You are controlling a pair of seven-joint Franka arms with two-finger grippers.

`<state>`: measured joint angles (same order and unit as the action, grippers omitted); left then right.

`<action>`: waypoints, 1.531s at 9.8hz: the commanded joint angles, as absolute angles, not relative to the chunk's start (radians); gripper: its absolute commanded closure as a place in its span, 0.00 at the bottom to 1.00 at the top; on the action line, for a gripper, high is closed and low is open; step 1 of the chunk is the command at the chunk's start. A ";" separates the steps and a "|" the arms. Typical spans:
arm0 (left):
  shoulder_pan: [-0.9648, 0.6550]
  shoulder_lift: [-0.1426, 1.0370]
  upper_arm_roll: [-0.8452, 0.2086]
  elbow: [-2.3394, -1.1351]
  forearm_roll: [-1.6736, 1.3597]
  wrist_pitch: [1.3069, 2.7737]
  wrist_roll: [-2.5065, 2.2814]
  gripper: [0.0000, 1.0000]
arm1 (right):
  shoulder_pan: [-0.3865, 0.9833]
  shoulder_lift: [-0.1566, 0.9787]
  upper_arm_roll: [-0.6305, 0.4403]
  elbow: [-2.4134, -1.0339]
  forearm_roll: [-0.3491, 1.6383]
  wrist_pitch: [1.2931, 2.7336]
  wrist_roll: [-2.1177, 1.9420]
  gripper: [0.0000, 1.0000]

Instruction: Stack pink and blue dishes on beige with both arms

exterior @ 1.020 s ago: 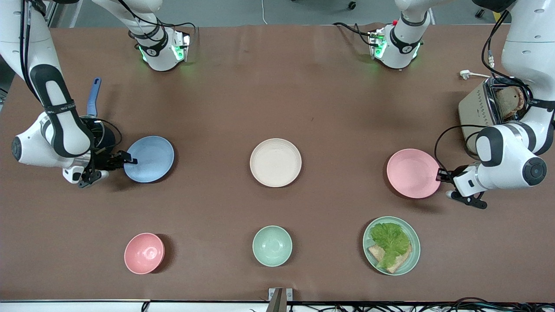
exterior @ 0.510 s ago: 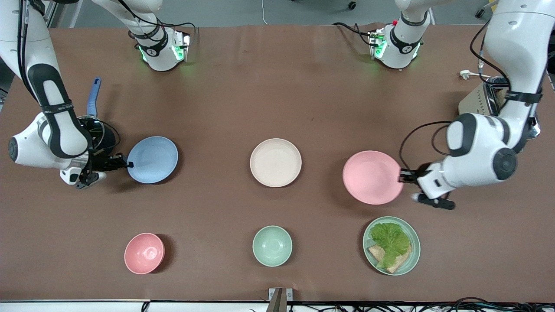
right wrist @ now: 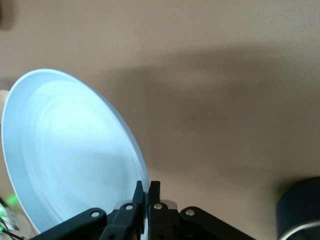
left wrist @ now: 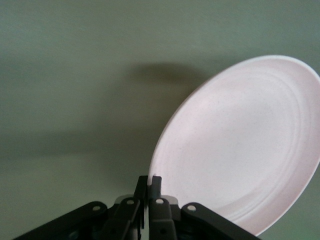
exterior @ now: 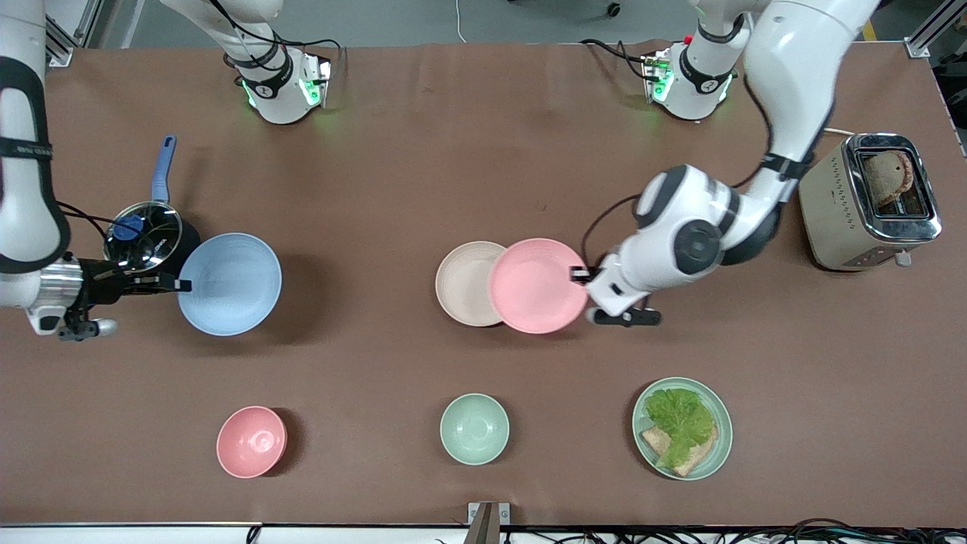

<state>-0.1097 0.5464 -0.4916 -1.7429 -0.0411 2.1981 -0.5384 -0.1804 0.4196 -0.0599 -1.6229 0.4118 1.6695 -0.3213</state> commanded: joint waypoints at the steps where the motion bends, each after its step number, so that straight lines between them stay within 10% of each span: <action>1: -0.173 0.649 -0.479 -1.724 0.053 2.269 -0.665 1.00 | -0.130 0.414 -0.013 -1.595 0.396 1.667 -0.145 0.99; 5: -0.222 0.704 -0.477 -1.724 0.063 2.349 -0.733 0.97 | -0.115 0.414 0.150 -1.606 0.394 1.782 0.098 0.99; 6: -0.222 0.704 -0.477 -1.723 0.061 2.347 -0.736 0.73 | -0.103 0.414 0.175 -1.612 0.394 1.810 0.139 0.99; 7: -0.221 0.698 -0.477 -1.720 0.063 2.347 -0.736 0.03 | -0.100 0.414 0.199 -1.626 0.394 1.840 0.165 0.99; 15: 0.090 0.330 -0.488 -1.373 0.227 1.700 -0.512 0.00 | 0.024 0.419 0.402 -1.801 0.394 2.146 0.375 0.99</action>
